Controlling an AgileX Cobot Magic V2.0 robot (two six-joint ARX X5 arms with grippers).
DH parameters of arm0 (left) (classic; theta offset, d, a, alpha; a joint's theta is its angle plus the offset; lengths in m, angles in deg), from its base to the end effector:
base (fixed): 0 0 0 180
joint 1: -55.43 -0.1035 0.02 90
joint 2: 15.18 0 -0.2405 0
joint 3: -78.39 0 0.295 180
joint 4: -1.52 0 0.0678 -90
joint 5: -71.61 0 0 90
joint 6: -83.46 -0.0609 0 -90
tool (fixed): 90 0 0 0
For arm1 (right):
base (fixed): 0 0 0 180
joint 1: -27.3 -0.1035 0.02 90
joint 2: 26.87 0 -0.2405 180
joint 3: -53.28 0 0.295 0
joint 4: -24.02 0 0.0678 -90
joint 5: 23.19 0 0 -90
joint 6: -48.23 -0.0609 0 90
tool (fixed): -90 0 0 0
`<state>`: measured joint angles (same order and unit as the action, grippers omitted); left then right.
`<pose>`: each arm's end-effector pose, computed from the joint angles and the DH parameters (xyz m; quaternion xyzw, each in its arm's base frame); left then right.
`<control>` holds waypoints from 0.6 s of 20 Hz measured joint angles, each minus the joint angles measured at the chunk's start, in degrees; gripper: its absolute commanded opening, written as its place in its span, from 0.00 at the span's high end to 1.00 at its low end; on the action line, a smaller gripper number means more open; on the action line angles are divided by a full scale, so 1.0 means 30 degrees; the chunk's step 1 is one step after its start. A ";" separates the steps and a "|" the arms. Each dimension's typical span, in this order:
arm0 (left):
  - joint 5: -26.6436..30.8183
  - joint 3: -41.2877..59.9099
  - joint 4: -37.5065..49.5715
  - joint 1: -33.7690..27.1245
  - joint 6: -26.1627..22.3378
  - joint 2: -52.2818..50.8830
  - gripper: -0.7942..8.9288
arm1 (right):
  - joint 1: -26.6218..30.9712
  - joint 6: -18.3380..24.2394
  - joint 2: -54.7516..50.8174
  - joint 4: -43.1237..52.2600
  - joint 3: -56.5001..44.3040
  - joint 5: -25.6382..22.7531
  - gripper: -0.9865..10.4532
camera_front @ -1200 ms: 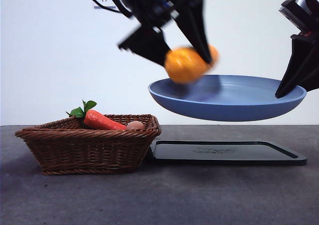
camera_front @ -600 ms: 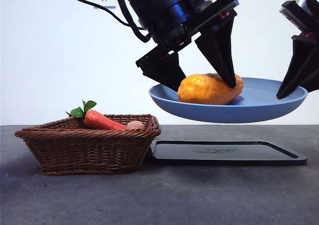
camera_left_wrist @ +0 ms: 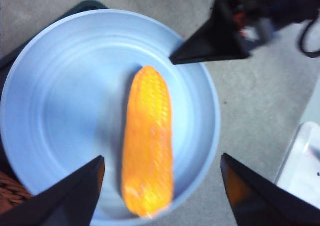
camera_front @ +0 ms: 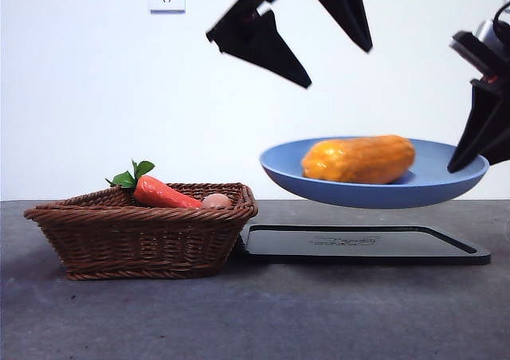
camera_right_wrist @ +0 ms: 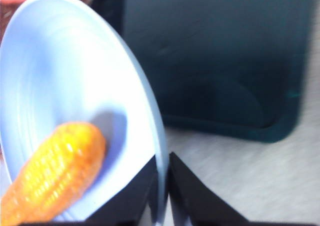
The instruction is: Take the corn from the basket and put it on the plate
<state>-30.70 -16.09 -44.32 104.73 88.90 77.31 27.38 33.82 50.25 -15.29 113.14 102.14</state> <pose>0.2621 -0.3247 0.2658 0.0805 0.3763 -0.4577 0.8015 0.3129 0.0348 0.1524 0.2482 0.4813 0.2079 0.8146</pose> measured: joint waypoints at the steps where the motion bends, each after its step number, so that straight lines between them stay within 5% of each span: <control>1: -0.0007 -0.0007 0.0007 0.0000 0.0000 -0.0219 0.53 | 0.0160 0.0000 0.0597 0.0007 0.0423 -0.0015 0.91; 12: 0.0000 -0.0015 -0.0160 0.0000 0.0007 -0.0765 0.53 | 0.0452 -0.0415 0.8983 -0.0590 0.7023 -0.0408 0.91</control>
<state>-30.70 -16.13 -44.80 104.73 88.92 75.01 28.74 32.57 77.20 -17.06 134.21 100.92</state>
